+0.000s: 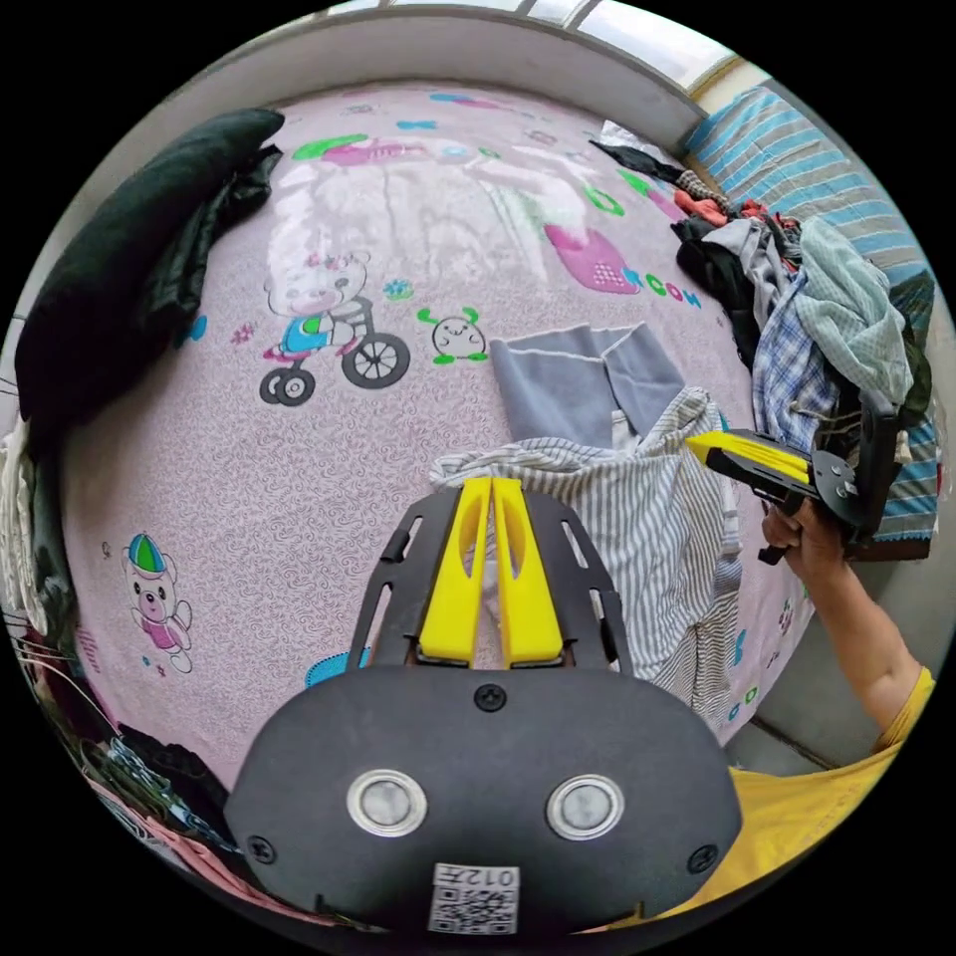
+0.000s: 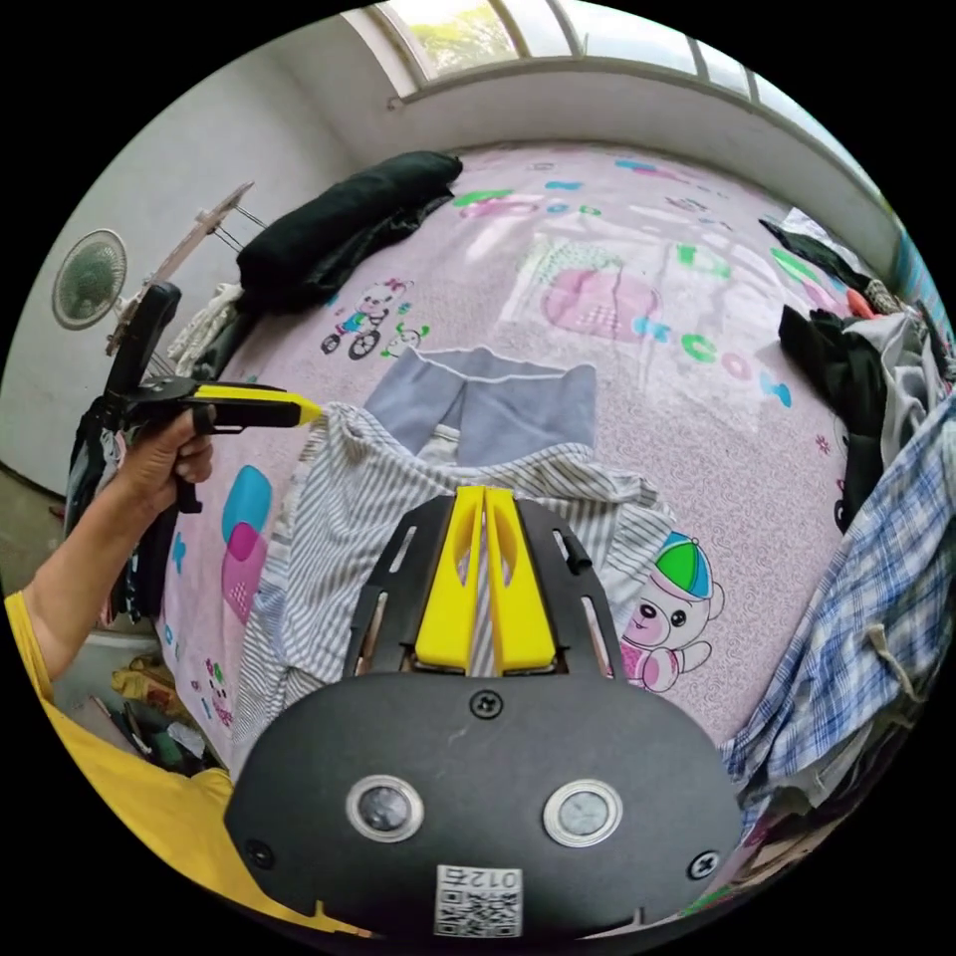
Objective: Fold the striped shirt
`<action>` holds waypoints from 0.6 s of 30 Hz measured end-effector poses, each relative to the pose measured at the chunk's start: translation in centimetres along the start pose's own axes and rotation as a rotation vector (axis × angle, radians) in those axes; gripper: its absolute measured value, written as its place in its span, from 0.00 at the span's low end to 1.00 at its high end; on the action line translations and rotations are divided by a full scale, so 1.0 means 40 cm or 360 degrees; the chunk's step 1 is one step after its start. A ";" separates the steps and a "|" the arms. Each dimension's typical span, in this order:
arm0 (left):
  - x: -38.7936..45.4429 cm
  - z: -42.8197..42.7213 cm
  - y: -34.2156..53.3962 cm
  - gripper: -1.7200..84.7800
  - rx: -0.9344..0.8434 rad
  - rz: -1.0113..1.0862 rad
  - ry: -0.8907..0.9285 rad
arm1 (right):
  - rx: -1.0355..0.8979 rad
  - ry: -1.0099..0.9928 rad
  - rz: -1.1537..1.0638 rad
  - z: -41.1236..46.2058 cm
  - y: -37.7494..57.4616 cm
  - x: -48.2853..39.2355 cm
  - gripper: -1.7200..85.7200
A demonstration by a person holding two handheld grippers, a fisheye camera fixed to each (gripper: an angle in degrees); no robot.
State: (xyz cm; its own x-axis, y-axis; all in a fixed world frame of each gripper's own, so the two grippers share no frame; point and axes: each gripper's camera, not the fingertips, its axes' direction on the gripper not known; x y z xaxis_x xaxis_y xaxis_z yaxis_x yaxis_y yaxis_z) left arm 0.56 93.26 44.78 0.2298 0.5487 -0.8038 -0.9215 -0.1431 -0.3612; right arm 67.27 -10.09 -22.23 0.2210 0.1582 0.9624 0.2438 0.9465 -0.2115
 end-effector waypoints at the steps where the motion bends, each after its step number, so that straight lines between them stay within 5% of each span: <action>1: 0.012 -0.008 0.003 0.02 0.0031 0.0014 -0.0014 | 0.0053 -0.0047 -0.0036 -0.020 -0.003 -0.016 0.02; 7: 0.125 0.064 -0.047 0.02 -0.0003 0.0255 0.0080 | -0.0081 -0.0146 -0.0139 0.022 -0.062 -0.074 0.02; 18: 0.098 0.155 -0.133 0.02 -0.0064 0.0138 0.0067 | -0.0123 -0.0152 -0.0160 -0.012 -0.109 -0.084 0.02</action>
State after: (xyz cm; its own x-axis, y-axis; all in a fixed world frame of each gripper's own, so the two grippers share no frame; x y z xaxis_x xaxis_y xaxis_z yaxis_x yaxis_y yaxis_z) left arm 4.41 101.29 46.49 0.1637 0.4980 -0.8516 -0.9252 -0.2219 -0.3077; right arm 65.91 -14.88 -24.61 0.1019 0.0935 0.9904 0.3329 0.9350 -0.1225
